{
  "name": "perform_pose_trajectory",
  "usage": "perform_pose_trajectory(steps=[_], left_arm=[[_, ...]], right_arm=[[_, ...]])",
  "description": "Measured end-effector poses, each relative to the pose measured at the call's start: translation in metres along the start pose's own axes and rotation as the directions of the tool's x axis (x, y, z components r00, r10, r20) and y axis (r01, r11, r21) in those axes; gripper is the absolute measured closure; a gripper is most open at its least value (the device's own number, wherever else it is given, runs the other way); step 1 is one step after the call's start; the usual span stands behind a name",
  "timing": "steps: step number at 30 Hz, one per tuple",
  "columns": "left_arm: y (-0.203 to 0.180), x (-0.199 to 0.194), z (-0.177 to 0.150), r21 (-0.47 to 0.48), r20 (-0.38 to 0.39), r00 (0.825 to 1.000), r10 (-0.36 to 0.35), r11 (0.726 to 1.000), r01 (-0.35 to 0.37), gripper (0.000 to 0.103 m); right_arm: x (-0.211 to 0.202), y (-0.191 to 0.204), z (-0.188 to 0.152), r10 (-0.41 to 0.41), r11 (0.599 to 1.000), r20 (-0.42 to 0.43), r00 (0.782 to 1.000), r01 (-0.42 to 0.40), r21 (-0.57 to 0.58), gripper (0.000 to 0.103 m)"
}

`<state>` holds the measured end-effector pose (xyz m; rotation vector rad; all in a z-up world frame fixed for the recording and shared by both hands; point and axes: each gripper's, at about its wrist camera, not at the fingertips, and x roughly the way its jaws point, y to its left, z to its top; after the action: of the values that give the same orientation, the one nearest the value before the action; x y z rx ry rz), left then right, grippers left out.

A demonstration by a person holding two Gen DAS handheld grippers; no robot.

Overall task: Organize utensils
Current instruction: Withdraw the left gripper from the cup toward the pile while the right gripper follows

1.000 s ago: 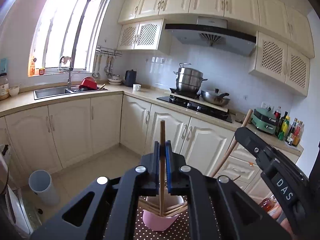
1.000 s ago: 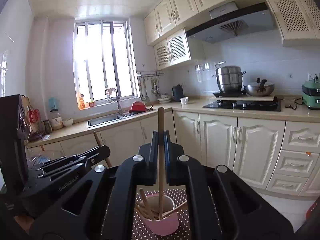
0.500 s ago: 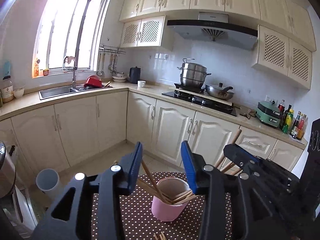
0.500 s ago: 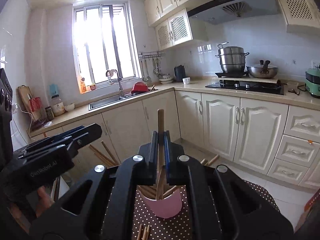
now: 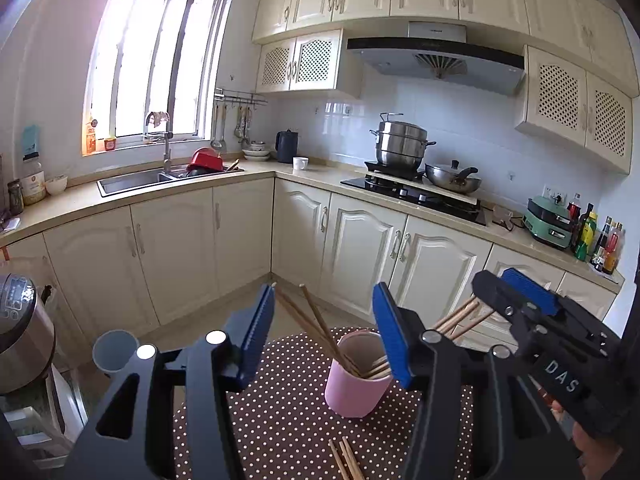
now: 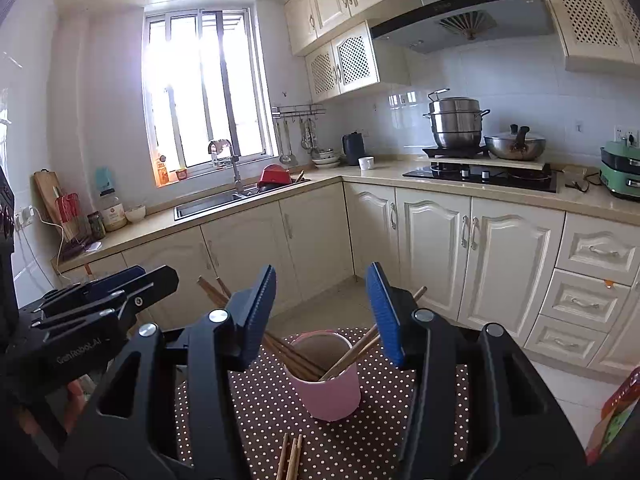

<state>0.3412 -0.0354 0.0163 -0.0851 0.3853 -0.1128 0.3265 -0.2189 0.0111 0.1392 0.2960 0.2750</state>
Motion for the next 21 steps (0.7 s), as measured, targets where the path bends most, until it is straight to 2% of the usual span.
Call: perform_pose_trajectory(steps=[6, 14, 18, 21], left_arm=[[0.004, -0.022, -0.013, 0.006, -0.011, 1.0, 0.016, 1.0, -0.016, 0.045], [0.009, -0.03, -0.054, 0.017, -0.106, 0.994, 0.022, 1.0, -0.02, 0.043], [0.011, -0.023, -0.082, 0.041, -0.181, 0.983, 0.037, 0.999, -0.03, 0.043], [0.018, -0.013, -0.105, 0.038, -0.237, 0.97, 0.058, 0.998, -0.05, 0.043]], right_arm=[[-0.025, 0.003, -0.008, -0.011, 1.0, -0.004, 1.0, 0.011, -0.013, 0.056], [-0.038, 0.004, -0.046, -0.01, 1.0, -0.076, 0.997, 0.01, -0.006, 0.056], [-0.036, 0.012, -0.072, -0.007, 0.999, -0.143, 0.99, 0.002, -0.04, 0.056], [-0.024, 0.019, -0.1, 0.0, 0.998, -0.238, 0.971, -0.014, -0.057, 0.056]])
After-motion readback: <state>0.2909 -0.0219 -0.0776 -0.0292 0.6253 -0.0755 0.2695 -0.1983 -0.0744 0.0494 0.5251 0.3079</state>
